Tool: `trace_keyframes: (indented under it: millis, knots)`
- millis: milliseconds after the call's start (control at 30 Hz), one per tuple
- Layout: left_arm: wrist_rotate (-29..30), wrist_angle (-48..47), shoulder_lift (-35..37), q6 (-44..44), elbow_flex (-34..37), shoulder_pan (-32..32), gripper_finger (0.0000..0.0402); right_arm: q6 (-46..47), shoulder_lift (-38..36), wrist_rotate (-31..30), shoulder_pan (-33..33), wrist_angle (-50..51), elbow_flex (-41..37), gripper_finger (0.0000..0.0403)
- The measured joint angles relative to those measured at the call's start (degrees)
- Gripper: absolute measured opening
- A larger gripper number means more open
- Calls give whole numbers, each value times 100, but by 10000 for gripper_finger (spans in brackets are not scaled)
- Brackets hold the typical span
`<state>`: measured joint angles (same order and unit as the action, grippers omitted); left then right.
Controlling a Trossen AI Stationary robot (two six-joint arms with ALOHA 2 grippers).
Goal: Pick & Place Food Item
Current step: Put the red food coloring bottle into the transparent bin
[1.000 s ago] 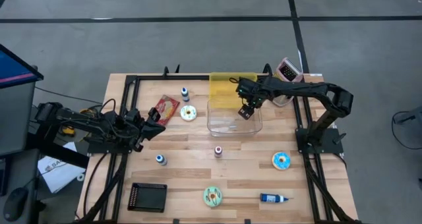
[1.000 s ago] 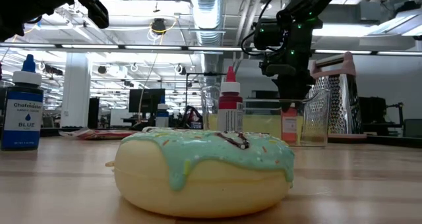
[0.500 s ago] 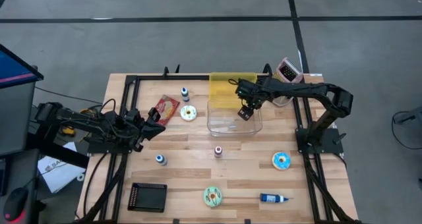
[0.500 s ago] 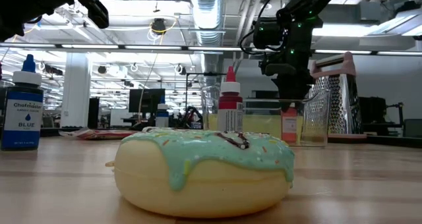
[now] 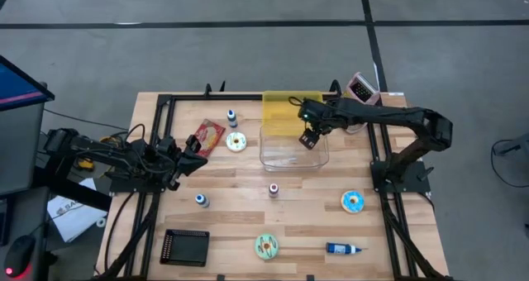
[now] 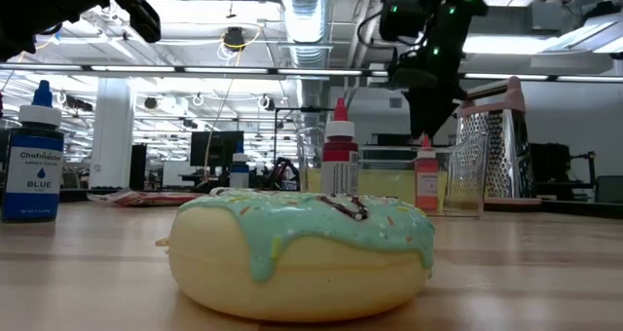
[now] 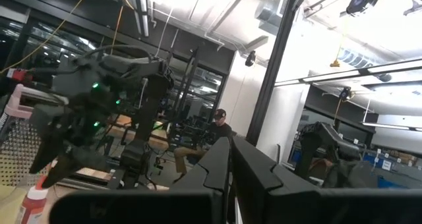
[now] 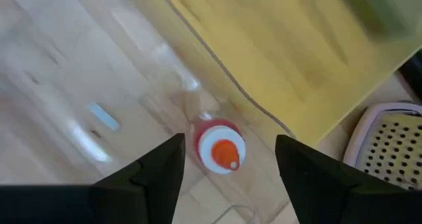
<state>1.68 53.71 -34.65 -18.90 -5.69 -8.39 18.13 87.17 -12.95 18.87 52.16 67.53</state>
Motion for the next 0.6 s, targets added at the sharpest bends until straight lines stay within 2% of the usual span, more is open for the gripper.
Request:
trace_keyframes:
  millis: [167,367,500,600]
  knots:
    - [1,-30,-2,7,0,0,11,349,-522,180,-470,-60,0,228]
    - [1,-98,-1,15,0,0,11,434,-872,1150,-1525,-762,0,228]
    - [-103,-107,0,25,0,1,11,442,-779,1110,-2348,-1265,0,228]
    - [-271,-95,-1,43,0,0,11,424,-496,698,-2890,-1438,0,228]
